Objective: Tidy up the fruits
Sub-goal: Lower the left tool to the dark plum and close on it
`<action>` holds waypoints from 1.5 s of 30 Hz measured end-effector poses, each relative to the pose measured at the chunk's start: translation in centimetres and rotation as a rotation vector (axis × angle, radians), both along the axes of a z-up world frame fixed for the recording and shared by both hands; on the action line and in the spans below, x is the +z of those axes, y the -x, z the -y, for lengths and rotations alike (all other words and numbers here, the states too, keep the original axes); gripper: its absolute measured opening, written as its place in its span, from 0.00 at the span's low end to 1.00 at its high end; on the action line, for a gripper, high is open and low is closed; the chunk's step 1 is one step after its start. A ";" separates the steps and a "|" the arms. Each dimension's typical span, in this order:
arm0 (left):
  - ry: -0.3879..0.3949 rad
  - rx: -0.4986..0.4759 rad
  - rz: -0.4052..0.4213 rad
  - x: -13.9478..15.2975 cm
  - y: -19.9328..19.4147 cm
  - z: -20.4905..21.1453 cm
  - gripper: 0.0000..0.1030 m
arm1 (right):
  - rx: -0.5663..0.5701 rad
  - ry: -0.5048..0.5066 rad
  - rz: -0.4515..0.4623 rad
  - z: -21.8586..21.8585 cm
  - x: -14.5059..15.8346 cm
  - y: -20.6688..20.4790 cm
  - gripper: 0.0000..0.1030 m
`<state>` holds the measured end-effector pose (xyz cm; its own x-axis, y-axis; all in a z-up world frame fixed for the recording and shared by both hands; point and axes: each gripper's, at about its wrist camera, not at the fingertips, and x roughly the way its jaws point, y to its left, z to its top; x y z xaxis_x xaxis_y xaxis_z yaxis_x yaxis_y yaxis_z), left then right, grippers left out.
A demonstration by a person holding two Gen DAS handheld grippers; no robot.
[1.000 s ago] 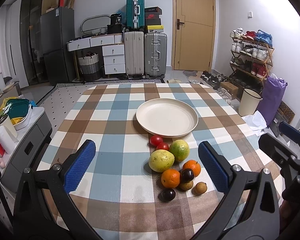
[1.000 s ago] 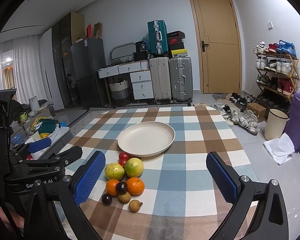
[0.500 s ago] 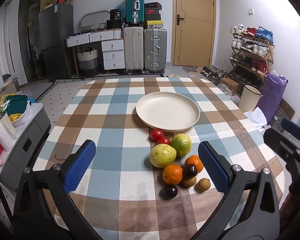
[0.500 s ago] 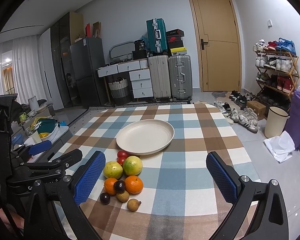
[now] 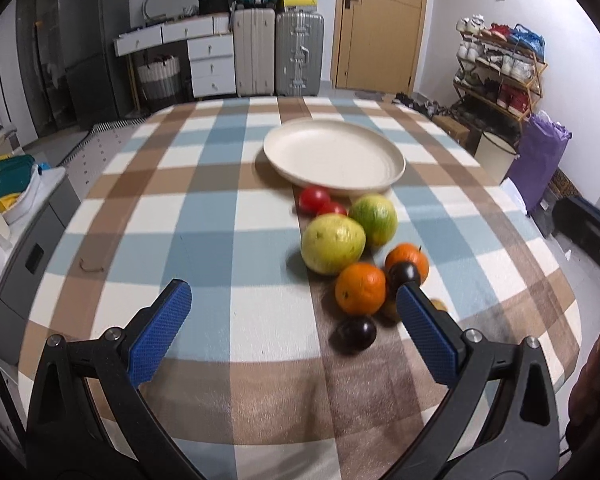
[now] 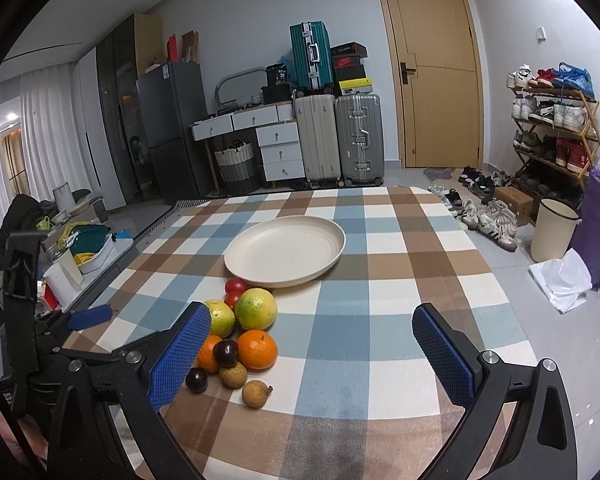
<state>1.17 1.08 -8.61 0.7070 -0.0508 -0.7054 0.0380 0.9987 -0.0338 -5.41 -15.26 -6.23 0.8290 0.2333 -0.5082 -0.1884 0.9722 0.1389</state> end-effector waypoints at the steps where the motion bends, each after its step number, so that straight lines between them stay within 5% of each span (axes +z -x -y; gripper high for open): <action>1: -0.002 -0.006 -0.010 -0.4 -0.1 0.1 0.99 | -0.001 0.000 -0.003 0.1 -0.1 -0.1 1.00; 23: -0.029 -0.061 -0.154 -5.2 -1.7 1.8 0.99 | 0.000 -0.003 -0.040 0.1 -1.5 -0.5 1.00; 32: 0.036 -0.135 -0.167 -5.6 -1.9 2.1 0.61 | 0.020 -0.011 -0.081 0.1 -2.5 -0.7 1.00; 37: 0.151 -0.210 -0.178 -5.7 -1.7 1.9 0.23 | 0.033 -0.023 -0.100 0.1 -2.8 -0.8 1.00; 45: 0.223 -0.234 -0.187 -5.6 -1.3 0.9 0.23 | 0.095 -0.048 -0.147 -0.5 -4.1 -1.1 1.00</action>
<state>2.47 0.19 -14.19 0.5177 -0.3625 -0.7750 0.2370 0.9311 -0.2773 -4.32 -14.74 -10.32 0.7197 0.3337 -0.6088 -0.2534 0.9427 0.2171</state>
